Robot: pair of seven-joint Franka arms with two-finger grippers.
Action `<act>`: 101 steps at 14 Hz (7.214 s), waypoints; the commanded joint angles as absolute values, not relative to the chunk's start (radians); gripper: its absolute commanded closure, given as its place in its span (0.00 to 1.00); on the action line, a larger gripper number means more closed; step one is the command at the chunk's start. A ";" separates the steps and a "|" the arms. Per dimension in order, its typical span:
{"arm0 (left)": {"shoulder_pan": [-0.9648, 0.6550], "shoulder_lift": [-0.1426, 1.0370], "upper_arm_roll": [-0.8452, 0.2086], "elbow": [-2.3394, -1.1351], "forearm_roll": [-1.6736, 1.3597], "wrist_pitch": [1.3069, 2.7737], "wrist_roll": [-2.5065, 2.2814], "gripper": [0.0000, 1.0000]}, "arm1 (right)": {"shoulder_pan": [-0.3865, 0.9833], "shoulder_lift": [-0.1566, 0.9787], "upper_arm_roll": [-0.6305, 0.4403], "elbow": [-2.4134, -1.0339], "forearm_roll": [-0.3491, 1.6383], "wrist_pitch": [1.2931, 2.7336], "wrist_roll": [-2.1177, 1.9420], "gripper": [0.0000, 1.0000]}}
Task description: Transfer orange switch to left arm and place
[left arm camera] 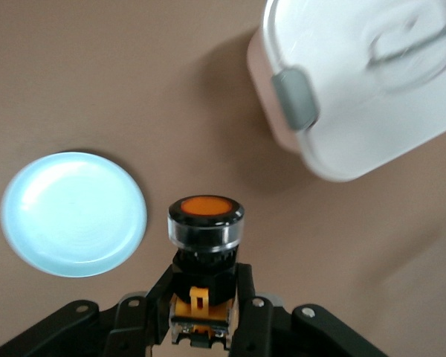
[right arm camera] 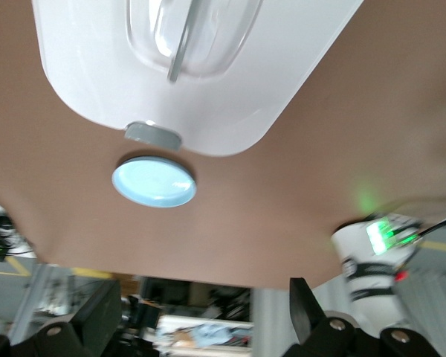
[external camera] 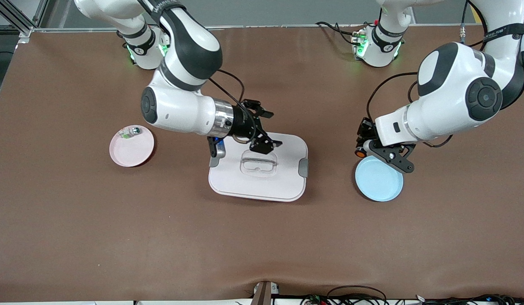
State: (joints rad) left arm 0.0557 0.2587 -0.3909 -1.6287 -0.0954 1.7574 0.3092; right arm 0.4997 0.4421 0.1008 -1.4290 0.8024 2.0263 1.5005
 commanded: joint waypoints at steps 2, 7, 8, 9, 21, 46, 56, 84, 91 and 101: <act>0.060 0.290 -0.391 -1.643 0.102 1.747 0.558 1.00 | 0.430 0.281 0.110 -1.595 0.691 1.941 1.301 0.00; 0.074 0.376 -0.391 -1.678 0.254 1.830 0.777 1.00 | 0.385 0.097 0.109 -1.797 0.553 1.940 1.010 0.00; 0.133 0.391 -0.394 -1.701 0.258 1.879 0.837 1.00 | 0.379 0.069 0.109 -1.825 0.505 1.937 0.958 0.00; 0.164 0.396 -0.399 -1.742 0.256 1.940 0.897 1.00 | 0.364 0.045 0.109 -1.854 0.448 1.927 0.903 0.00; 0.222 0.521 -0.396 -1.986 0.484 2.459 1.129 1.00 | 0.092 -0.090 0.109 -1.928 0.183 1.756 0.310 0.00; 0.235 0.436 -0.557 -1.557 0.301 1.827 0.614 0.00 | -0.121 -0.048 0.112 -1.594 0.045 1.522 0.152 0.00; 0.287 0.279 -0.569 -1.434 0.153 1.637 -0.058 0.00 | 0.007 -0.023 -0.013 -1.572 0.046 1.528 0.153 0.00; -0.033 -0.041 -0.085 -1.569 0.002 1.468 -0.179 0.00 | -0.049 -0.011 -0.054 -1.465 0.031 1.517 0.006 0.00; -0.055 -0.146 -0.038 -1.663 -0.017 1.479 -0.179 0.00 | -0.049 -0.011 -0.054 -1.468 0.029 1.517 0.006 0.00; -0.081 -0.193 -0.044 -1.675 -0.006 1.509 -0.186 0.00 | -0.051 -0.011 -0.054 -1.470 0.028 1.517 0.009 0.00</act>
State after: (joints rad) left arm -0.0659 -0.1563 -0.0478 -1.6428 -0.0132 1.4916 -0.1810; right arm -0.0415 -0.0214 -0.0604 -1.4964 0.0476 1.5360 0.0173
